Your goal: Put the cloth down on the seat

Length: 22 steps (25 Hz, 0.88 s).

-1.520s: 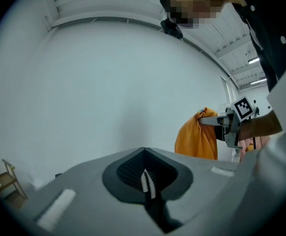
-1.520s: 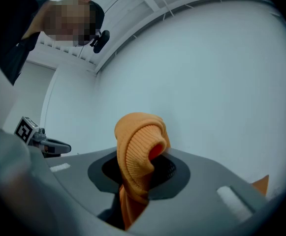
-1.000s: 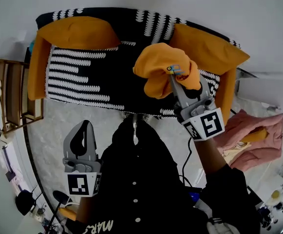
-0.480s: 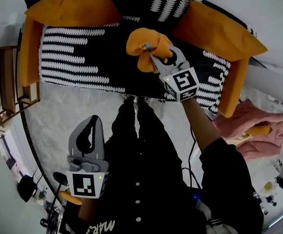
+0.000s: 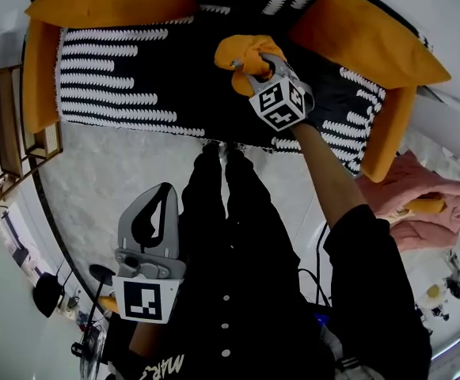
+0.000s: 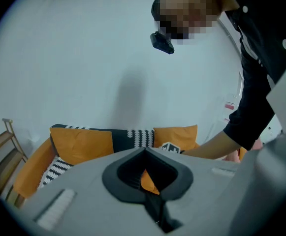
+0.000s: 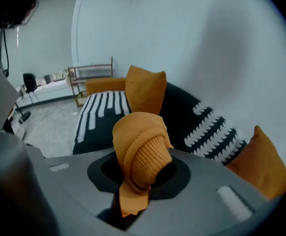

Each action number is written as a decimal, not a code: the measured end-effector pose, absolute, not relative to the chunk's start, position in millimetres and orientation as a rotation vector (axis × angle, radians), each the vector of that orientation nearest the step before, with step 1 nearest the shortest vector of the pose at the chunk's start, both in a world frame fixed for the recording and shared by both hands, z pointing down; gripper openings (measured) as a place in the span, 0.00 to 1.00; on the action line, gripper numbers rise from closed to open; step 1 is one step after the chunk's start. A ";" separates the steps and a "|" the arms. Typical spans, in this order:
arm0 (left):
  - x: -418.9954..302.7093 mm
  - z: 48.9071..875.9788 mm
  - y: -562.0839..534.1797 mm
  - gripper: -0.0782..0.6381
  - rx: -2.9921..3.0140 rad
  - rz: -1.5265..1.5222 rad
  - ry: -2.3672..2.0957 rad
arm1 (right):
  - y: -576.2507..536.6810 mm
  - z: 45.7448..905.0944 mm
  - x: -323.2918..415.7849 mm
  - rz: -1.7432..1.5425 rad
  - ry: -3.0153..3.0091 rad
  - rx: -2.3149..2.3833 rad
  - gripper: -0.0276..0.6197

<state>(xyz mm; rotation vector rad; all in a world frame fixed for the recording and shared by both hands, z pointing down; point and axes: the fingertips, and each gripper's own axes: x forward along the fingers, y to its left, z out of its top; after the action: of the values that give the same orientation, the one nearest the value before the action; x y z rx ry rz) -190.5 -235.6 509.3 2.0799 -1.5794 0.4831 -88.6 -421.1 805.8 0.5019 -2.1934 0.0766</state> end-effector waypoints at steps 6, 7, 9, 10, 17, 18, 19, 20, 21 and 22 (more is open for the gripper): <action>-177.3 514.6 -239.1 0.11 2.113 0.473 -1.525 | -410.2 848.1 -83.3 0.025 -2.031 0.342 0.23; -175.8 515.5 -239.1 0.11 2.114 0.473 -1.520 | -409.9 850.3 -83.7 0.021 -2.029 0.338 0.23; -173.0 517.9 -238.4 0.11 2.120 0.480 -1.507 | -411.0 852.2 -84.1 0.037 -2.033 0.347 0.25; -172.2 519.7 -238.0 0.11 2.122 0.488 -1.500 | -411.3 853.1 -83.8 0.053 -2.031 0.350 0.29; -172.5 517.0 -242.9 0.11 2.134 0.481 -1.498 | -404.1 848.7 -74.6 0.121 -2.000 0.317 0.44; -171.2 516.3 -242.9 0.11 2.142 0.480 -1.497 | -404.2 846.7 -72.7 0.118 -2.002 0.321 0.44; -170.2 515.9 -242.5 0.11 2.148 0.481 -1.494 | -404.9 843.6 -71.6 0.114 -2.008 0.329 0.44; -169.4 515.2 -242.0 0.11 2.153 0.483 -1.492 | -405.7 839.0 -71.2 0.110 -2.016 0.341 0.43; -168.9 513.9 -241.7 0.11 2.157 0.484 -1.491 | -406.4 832.8 -71.4 0.106 -2.027 0.353 0.42; -168.5 512.0 -241.8 0.11 2.162 0.483 -1.492 | -406.7 824.7 -71.7 0.101 -2.041 0.367 0.41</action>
<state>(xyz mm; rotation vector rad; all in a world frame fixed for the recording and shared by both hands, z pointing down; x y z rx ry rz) -168.5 -241.8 512.0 2.1615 -1.4924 0.4830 -71.7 -406.7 824.7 0.3669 -2.0411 0.1013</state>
